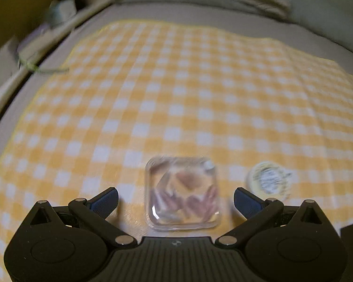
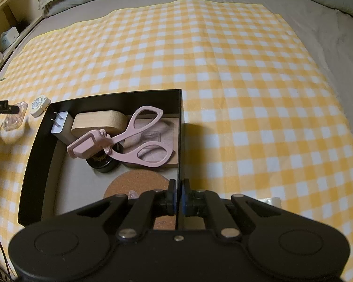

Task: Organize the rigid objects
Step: 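Move the left tool to the clear plastic case and grasp it, then carry the clear case with the left tool into the box and release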

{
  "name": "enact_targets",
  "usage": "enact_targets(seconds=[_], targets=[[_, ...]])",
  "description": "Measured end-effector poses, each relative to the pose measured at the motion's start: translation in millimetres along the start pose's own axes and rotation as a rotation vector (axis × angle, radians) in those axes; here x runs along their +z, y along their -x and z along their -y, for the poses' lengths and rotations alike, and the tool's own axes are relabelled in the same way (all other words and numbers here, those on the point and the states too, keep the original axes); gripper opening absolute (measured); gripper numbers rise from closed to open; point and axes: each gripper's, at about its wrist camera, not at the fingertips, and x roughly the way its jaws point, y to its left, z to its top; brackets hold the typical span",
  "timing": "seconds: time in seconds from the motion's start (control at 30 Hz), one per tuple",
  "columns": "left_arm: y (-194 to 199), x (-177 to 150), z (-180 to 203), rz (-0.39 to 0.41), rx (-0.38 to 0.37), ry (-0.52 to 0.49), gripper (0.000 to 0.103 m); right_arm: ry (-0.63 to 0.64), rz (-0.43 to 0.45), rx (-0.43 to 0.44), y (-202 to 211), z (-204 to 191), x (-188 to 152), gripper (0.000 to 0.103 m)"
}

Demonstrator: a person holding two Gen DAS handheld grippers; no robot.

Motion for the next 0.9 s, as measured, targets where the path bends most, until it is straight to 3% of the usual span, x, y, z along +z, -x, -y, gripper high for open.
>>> enact_targets(seconds=[0.37, 0.43, 0.53, 0.6, 0.77, 0.9], targets=[[-29.4, 3.8, 16.7, -0.009, 0.072, -0.048, 0.102, -0.001, -0.009, -0.003, -2.3, -1.9, -0.8, 0.005], [-29.7, 6.8, 21.3, -0.011, 0.062, -0.065, 0.097, -0.004, -0.011, -0.003, -3.0, -2.3, -1.0, 0.005], [-16.6, 4.9, 23.3, 0.005, 0.052, -0.070, 0.076, -0.006, -0.013, -0.006, -3.5, -3.4, -0.4, 0.004], [-8.5, 5.0, 24.0, 0.013, 0.049, -0.064, 0.076, -0.001, -0.014, -0.013, -3.4, -5.6, -0.7, 0.004], [14.2, 6.4, 24.0, 0.028, -0.043, -0.045, 0.076, 0.007, -0.017, -0.021, -4.7, -7.9, -0.5, 0.004], [55.8, 7.7, 36.9, 0.089, -0.148, -0.056, 0.076, 0.000, -0.018, -0.022, -5.1, -8.0, 0.2, 0.004]])
